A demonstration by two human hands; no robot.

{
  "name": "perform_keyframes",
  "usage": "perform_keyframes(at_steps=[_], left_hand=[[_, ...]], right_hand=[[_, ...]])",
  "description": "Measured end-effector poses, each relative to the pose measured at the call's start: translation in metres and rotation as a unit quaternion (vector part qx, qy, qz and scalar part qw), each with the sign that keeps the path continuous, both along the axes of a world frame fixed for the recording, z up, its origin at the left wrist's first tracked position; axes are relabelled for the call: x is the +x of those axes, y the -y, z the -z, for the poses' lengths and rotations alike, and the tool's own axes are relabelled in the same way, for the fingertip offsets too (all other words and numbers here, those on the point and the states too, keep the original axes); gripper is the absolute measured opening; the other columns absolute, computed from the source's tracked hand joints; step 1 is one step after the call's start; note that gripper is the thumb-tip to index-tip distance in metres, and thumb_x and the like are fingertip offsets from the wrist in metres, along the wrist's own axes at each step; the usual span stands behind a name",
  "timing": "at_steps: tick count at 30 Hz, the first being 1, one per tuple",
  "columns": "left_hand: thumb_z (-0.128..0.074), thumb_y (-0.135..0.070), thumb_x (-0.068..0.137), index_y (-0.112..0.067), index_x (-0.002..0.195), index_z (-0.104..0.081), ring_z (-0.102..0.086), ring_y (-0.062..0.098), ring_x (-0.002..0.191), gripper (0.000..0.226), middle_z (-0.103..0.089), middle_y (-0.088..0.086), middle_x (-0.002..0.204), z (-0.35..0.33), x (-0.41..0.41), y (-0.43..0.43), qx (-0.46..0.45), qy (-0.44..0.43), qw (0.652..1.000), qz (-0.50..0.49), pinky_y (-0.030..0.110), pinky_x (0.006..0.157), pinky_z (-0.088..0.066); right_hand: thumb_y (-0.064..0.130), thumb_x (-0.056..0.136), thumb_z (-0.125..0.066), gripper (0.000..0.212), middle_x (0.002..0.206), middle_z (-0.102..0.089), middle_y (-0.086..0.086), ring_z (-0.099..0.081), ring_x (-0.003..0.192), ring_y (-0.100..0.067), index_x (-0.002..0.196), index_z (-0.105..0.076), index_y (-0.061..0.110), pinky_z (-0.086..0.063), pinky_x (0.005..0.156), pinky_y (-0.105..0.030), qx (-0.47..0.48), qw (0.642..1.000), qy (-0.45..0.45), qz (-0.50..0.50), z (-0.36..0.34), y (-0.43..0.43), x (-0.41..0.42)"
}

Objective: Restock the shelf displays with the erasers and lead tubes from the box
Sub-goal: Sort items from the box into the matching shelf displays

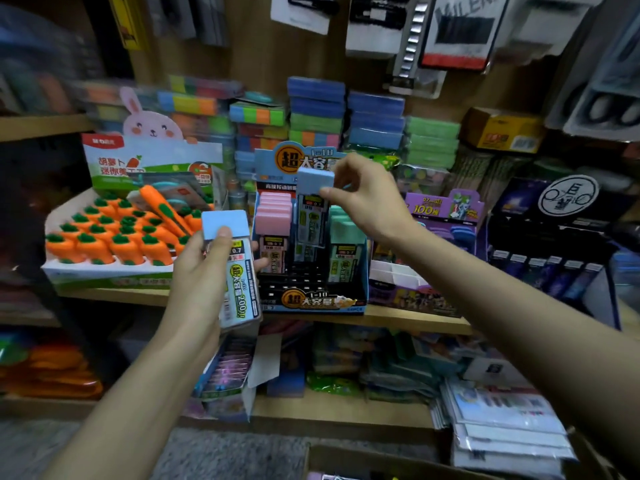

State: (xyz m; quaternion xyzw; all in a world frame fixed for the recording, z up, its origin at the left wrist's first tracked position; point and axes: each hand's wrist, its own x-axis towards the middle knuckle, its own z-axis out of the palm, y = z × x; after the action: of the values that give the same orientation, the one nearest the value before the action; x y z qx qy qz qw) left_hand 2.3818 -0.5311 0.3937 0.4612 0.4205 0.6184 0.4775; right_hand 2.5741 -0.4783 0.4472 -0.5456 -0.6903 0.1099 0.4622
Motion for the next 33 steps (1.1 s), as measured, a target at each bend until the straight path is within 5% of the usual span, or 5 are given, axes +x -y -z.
perform_keyframes(at_steps=[10,15,19,28,33], left_hand=[[-0.044,-0.029,0.099,-0.028,0.097,-0.06,-0.071,0.011,0.068,0.016,-0.073,-0.01,0.075,0.0,0.009,0.0,0.022,-0.011,0.999,0.038,0.022,0.055,-0.057],[-0.044,-0.029,0.098,-0.029,0.097,-0.06,-0.071,0.011,0.068,0.016,-0.073,-0.009,0.076,0.0,0.009,0.0,0.019,-0.004,0.999,0.035,0.023,0.055,-0.057],[-0.044,-0.029,0.098,-0.029,0.097,-0.06,-0.072,0.011,0.068,0.016,-0.074,-0.008,0.076,-0.001,0.01,0.0,0.015,0.001,0.999,0.035,0.023,0.055,-0.057],[-0.047,-0.029,0.097,-0.024,0.099,-0.061,-0.071,0.01,0.069,0.015,-0.074,-0.007,0.078,0.0,0.013,-0.001,0.0,-0.006,0.999,0.049,0.019,0.052,-0.053],[-0.052,-0.029,0.094,-0.017,0.104,-0.057,-0.071,0.012,0.068,0.016,-0.075,-0.003,0.081,0.002,0.017,-0.004,0.017,-0.039,0.997,0.061,0.02,0.055,-0.055]], right_hand=[[0.019,0.084,-0.069,0.018,0.083,-0.058,0.005,-0.055,0.081,-0.013,0.092,-0.054,0.02,-0.037,0.064,-0.012,-0.033,0.99,0.126,-0.051,0.022,0.0,0.004],[0.021,0.089,-0.062,0.027,0.099,-0.059,-0.009,-0.056,0.092,-0.023,0.112,-0.048,0.017,-0.045,0.076,-0.035,-0.008,0.975,0.219,-0.035,0.021,-0.001,0.002],[0.018,0.087,-0.064,0.021,0.095,-0.061,-0.006,-0.057,0.09,-0.022,0.103,-0.05,0.014,-0.047,0.079,-0.039,-0.027,0.989,0.137,-0.043,0.023,-0.002,-0.002],[0.031,0.094,-0.053,0.023,0.111,-0.054,-0.005,-0.041,0.109,-0.023,0.104,-0.063,0.013,-0.034,0.089,-0.035,0.023,0.949,0.311,0.042,0.025,-0.008,0.001],[0.033,0.096,-0.05,0.025,0.089,-0.063,-0.002,-0.055,0.082,-0.008,0.098,-0.065,0.012,-0.042,0.074,-0.026,-0.1,0.986,0.015,-0.132,0.004,0.018,-0.014]])
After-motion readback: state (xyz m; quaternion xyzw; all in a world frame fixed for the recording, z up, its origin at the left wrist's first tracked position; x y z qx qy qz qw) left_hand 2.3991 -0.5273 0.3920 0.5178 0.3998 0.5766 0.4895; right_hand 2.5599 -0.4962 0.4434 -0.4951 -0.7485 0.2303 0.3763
